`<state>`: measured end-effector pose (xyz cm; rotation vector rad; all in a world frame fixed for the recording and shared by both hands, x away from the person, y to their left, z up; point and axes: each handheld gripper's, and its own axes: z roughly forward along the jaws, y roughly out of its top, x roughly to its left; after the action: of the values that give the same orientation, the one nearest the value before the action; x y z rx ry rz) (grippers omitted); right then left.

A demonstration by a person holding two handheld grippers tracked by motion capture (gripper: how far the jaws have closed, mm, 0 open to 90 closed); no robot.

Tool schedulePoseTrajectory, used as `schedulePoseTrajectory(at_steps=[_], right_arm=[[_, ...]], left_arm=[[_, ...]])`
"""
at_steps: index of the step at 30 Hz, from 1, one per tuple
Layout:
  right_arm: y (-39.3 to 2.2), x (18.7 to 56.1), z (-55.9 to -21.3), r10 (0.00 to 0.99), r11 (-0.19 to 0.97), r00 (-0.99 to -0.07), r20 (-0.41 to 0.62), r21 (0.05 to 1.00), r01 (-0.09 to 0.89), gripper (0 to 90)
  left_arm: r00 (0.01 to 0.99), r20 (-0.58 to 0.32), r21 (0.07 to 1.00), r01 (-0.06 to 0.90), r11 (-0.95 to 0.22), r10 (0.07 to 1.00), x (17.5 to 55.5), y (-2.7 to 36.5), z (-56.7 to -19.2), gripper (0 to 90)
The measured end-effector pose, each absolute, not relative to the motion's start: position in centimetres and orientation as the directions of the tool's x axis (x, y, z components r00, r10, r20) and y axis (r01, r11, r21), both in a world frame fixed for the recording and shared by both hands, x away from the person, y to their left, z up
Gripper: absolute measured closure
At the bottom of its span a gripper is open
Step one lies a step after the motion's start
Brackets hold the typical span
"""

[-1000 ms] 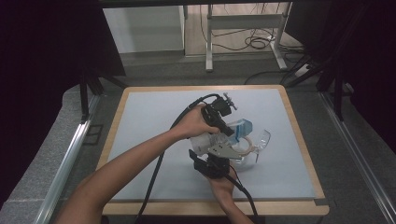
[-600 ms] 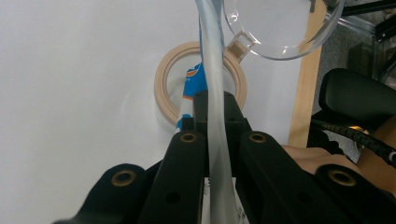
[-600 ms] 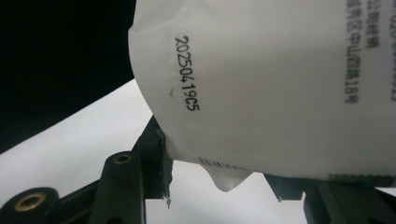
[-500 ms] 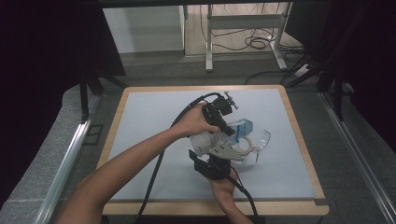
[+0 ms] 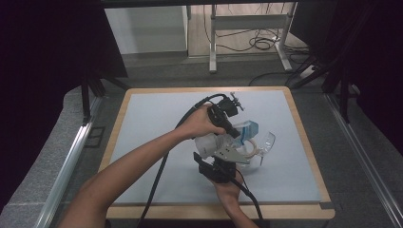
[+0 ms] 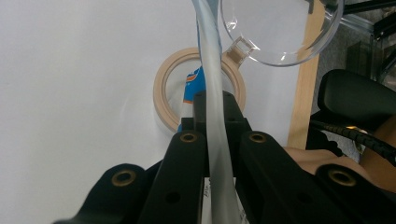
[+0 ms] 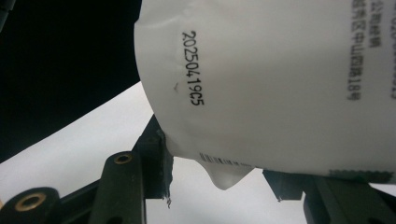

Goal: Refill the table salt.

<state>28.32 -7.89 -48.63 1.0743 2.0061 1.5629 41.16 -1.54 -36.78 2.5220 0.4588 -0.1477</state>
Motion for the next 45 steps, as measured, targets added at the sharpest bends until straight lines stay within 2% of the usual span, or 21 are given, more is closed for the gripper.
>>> schedulePoseTrajectory(at_steps=[45], right_arm=[[-8.0,28.28,-48.61,0.76,0.074,-0.628,0.165,0.939,0.335,51.9]], left_arm=[[0.937,-0.191,0.509,0.35,-0.786,0.294,41.24,-1.94,-36.94,89.9]])
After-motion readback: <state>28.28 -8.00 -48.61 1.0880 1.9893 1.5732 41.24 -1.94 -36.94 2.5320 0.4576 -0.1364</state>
